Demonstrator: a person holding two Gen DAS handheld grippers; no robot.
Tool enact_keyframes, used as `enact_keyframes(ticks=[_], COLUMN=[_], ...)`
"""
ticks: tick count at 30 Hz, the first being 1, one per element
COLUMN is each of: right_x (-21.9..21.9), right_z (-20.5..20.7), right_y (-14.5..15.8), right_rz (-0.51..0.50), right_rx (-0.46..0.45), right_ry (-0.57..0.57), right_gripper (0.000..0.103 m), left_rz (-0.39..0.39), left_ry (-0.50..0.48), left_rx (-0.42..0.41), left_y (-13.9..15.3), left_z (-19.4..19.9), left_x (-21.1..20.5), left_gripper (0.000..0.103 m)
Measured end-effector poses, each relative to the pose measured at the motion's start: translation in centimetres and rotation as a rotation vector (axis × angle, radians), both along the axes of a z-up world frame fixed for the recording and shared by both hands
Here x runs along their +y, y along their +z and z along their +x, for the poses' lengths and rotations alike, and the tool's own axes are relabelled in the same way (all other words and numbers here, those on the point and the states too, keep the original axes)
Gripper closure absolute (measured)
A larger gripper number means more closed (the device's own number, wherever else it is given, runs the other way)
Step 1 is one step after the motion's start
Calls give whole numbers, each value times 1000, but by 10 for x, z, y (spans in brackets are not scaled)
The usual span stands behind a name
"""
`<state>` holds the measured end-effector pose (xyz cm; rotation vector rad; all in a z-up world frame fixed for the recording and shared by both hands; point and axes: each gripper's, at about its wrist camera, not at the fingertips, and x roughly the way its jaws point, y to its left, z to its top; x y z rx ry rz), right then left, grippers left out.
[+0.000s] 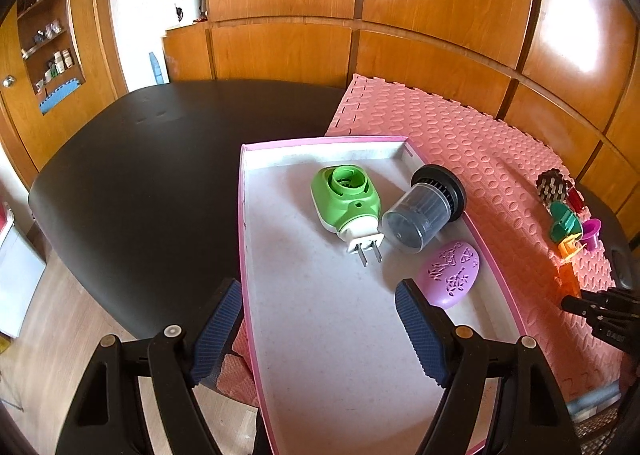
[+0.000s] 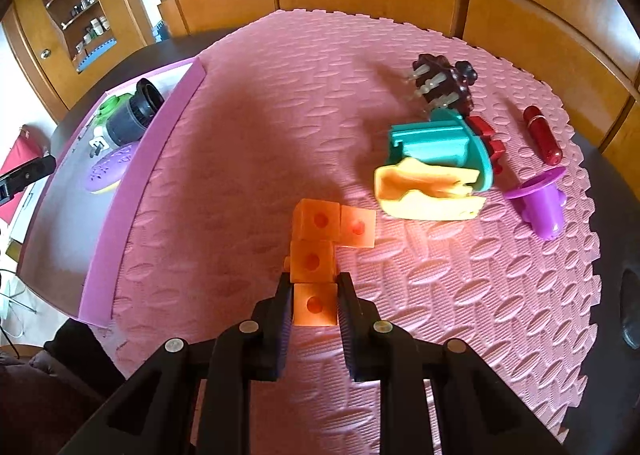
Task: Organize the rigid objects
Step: 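Lift the orange blocks with the right tool toward the tray, then lower the orange blocks into the tray and open the right tool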
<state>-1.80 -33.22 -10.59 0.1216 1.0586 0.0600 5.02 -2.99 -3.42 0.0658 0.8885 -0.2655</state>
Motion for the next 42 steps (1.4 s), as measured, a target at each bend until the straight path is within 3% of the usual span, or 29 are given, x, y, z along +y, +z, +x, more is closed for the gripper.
enact_keyframes(ticks=[18, 22, 30, 36, 42], right_x=[49, 55, 124, 193, 230], right_z=[20, 19, 37, 62, 82], right_y=[34, 57, 96, 76, 39], right_rz=[44, 80, 123, 105, -17], right_rx=[-87, -138, -236, -198, -129], right_ry=[92, 101, 296, 446, 489], right_gripper=[84, 84, 84, 84, 83], left_rz=[-22, -33, -52, -64, -71], left_ry=[14, 25, 92, 160, 178], left_rx=[-1, 0, -29, -36, -19], left_y=[1, 1, 11, 13, 7], left_z=[0, 2, 7, 9, 9], left_x=[8, 12, 35, 60, 67], left_gripper=[24, 24, 24, 24, 24])
